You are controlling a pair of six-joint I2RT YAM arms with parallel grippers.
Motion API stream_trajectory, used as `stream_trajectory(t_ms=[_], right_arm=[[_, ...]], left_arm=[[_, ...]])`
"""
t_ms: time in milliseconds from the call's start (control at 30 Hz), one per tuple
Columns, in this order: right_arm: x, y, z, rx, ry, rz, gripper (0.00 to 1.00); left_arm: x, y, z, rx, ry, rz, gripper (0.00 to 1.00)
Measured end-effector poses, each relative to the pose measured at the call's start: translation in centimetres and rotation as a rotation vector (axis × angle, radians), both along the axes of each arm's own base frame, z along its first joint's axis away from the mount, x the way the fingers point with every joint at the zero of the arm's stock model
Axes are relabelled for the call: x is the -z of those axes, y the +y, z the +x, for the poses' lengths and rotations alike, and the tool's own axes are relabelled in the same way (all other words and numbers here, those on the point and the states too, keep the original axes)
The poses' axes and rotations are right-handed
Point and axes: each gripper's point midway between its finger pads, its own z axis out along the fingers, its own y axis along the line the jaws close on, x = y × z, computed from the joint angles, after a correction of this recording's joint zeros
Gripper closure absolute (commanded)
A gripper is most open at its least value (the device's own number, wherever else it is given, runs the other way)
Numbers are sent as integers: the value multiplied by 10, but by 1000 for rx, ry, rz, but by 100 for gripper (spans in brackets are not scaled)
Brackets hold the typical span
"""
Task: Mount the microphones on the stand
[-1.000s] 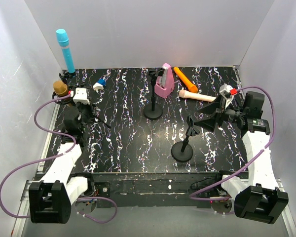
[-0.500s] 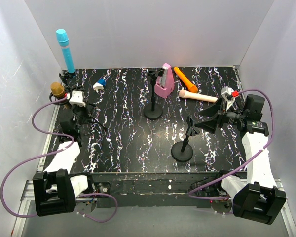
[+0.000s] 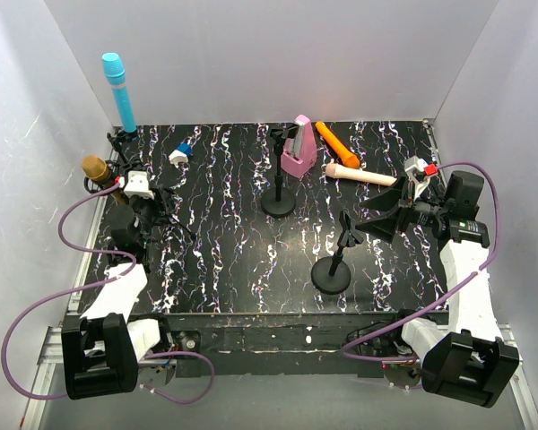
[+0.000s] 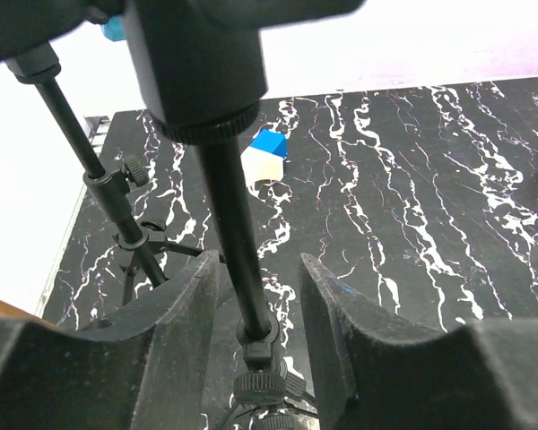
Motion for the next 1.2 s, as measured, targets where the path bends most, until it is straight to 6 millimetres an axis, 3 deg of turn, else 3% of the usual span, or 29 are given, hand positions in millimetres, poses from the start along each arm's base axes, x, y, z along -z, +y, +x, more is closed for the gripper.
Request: stream_trajectory(t_ms=[300,433,600,833,1067,1200], right_arm=[[-2,0,-2,-5,-10,4,13],[-3,-1,-1,-3,-18,3,13],[-3,-2,0,0,-23,3,13],[-3,-2,0,3,-20,4,13],[2,-6,2,35,-9,-21,13],[-8,-10,10,53,-23,-59,13]], left_arm=[[11,3,-8,-35,63,-43,11],[10,8,-17,-79,83,-85,2],[2,6,-27,-93,106,-143,2],[6,-4,-37,-69,182,-198,2],[5,-36,-61,19,271,-322,2],[-4,-52,-77,63,304,-396,2]])
